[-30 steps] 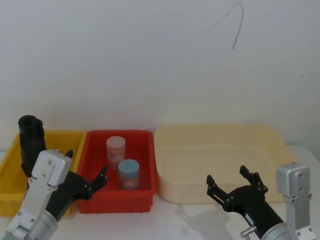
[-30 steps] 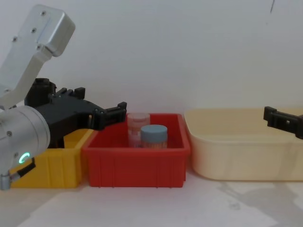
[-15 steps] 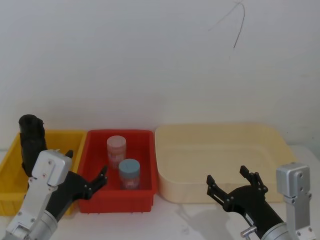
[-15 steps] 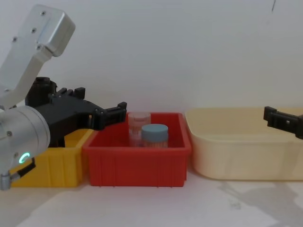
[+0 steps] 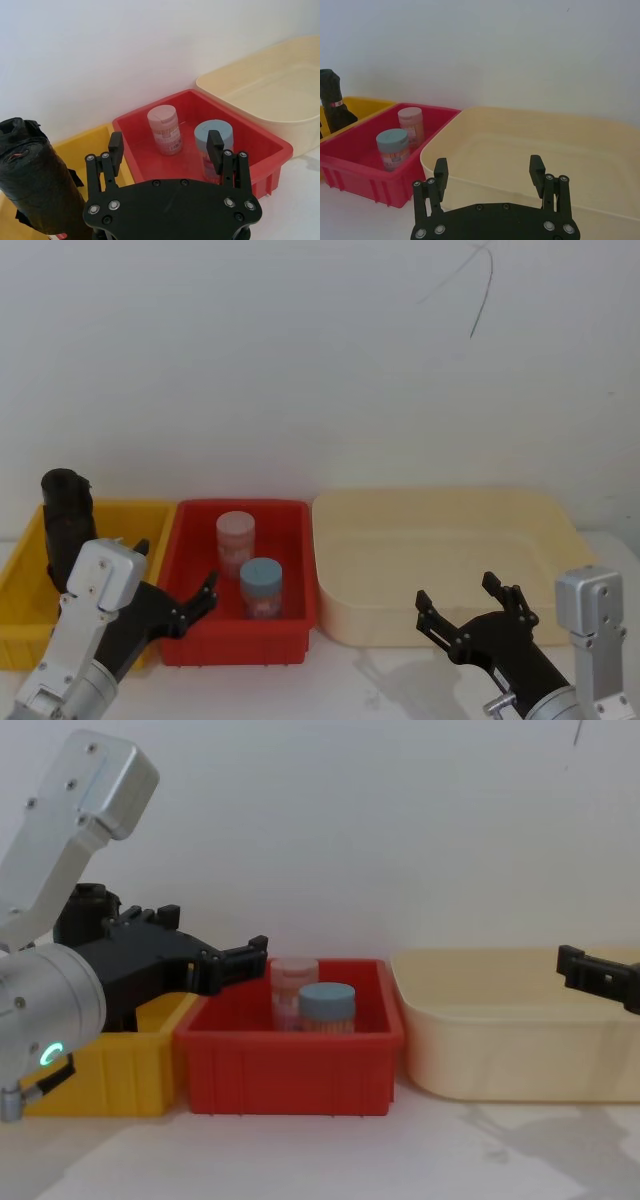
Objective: Pick up the garbage bag with the one hand and transfer it to the other hand.
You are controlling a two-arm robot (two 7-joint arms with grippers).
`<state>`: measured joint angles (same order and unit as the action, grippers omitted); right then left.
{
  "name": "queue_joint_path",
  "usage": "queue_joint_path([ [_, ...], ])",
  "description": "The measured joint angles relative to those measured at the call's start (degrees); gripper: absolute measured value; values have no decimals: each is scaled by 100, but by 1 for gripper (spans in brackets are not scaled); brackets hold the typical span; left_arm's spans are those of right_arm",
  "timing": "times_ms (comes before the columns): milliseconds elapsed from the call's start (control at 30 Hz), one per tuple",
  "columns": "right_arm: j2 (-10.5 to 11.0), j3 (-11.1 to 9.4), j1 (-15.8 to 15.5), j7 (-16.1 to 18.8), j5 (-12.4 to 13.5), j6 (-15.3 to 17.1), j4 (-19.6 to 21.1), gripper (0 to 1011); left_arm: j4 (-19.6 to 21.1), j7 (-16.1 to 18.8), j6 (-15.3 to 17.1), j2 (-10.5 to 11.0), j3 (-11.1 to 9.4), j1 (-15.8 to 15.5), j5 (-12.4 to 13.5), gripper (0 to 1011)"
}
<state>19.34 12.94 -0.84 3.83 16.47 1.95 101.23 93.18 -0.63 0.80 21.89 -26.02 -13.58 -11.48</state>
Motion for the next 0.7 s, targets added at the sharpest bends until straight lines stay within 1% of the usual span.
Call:
queue_joint_path([
  [433,0,0,0,0,0,0,0,1000,0,-1,0,0,3,1,0,1001],
  [567,0,0,0,0,0,0,0,1000,24,-5,1,13,37,44,-11,1001],
  [700,0,0,0,0,0,0,0,1000,103,-8,6,64,119,153,-69,1001],
])
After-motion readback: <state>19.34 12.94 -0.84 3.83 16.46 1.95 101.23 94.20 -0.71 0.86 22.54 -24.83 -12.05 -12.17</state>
